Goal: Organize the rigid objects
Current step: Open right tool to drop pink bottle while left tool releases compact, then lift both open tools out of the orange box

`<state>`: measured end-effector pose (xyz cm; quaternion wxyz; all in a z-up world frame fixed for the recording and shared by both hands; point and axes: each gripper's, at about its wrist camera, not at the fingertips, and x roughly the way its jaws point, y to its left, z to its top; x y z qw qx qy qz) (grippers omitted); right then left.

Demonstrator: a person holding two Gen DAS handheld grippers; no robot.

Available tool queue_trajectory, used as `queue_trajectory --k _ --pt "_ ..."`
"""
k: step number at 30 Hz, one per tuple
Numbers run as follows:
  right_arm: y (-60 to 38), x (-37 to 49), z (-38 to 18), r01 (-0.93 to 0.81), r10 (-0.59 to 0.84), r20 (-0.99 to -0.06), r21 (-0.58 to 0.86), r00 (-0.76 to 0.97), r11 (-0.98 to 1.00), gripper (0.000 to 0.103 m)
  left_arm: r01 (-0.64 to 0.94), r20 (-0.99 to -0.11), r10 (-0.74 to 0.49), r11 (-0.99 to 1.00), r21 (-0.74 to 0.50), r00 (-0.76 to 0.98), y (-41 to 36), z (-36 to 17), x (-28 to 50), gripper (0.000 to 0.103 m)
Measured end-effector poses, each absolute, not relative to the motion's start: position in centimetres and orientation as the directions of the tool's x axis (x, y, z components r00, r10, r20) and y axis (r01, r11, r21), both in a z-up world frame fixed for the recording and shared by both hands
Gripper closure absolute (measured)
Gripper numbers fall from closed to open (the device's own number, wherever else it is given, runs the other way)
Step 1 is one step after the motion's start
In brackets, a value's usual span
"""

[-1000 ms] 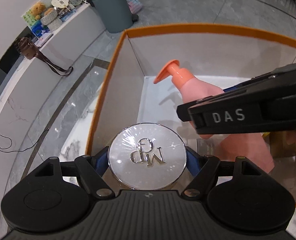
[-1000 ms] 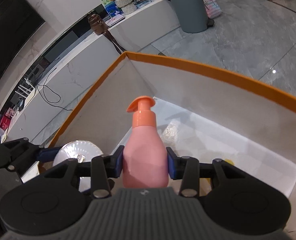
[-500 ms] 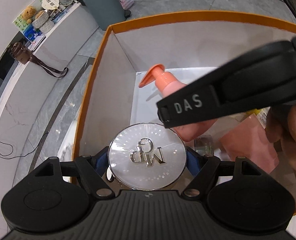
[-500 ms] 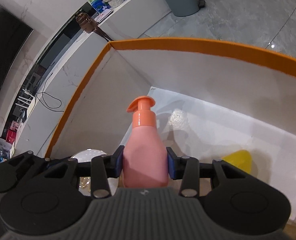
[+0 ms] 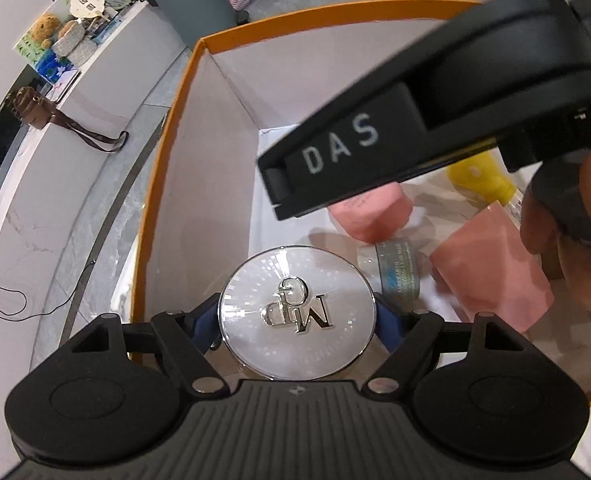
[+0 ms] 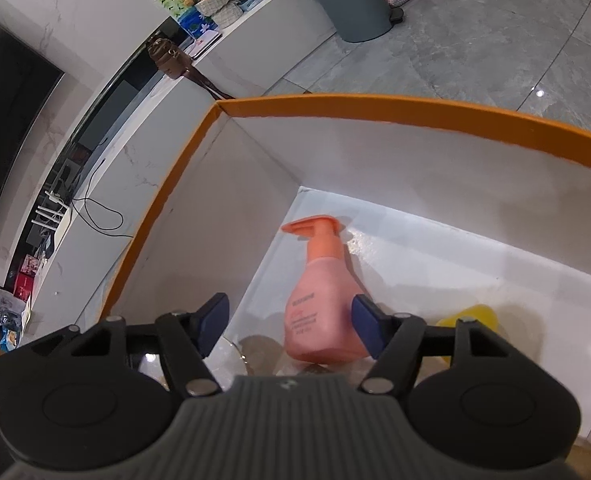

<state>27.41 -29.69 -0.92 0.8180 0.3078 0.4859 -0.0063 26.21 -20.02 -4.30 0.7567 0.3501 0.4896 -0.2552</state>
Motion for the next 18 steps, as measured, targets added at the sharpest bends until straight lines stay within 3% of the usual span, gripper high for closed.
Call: queue_trajectory --k 2,4,18 --pt "-29.6 27.6 -0.8 0.306 0.291 -0.798 0.498 0.528 0.811 0.035 0.736 -0.926 -0.046 0.622 0.268 0.375 -20.0 -4.4 26.2 0.011" --pt "-29.6 27.6 -0.7 0.304 0.292 -0.798 0.498 0.528 0.812 0.035 0.738 -0.93 -0.05 0.625 0.255 0.364 -19.9 -4.3 26.2 0.004" --pt "-30.0 27.3 -0.1 0.294 0.3 -0.786 0.51 0.54 0.808 0.035 0.677 -0.906 -0.12 0.705 0.21 0.406 -18.3 -1.0 26.8 0.004"
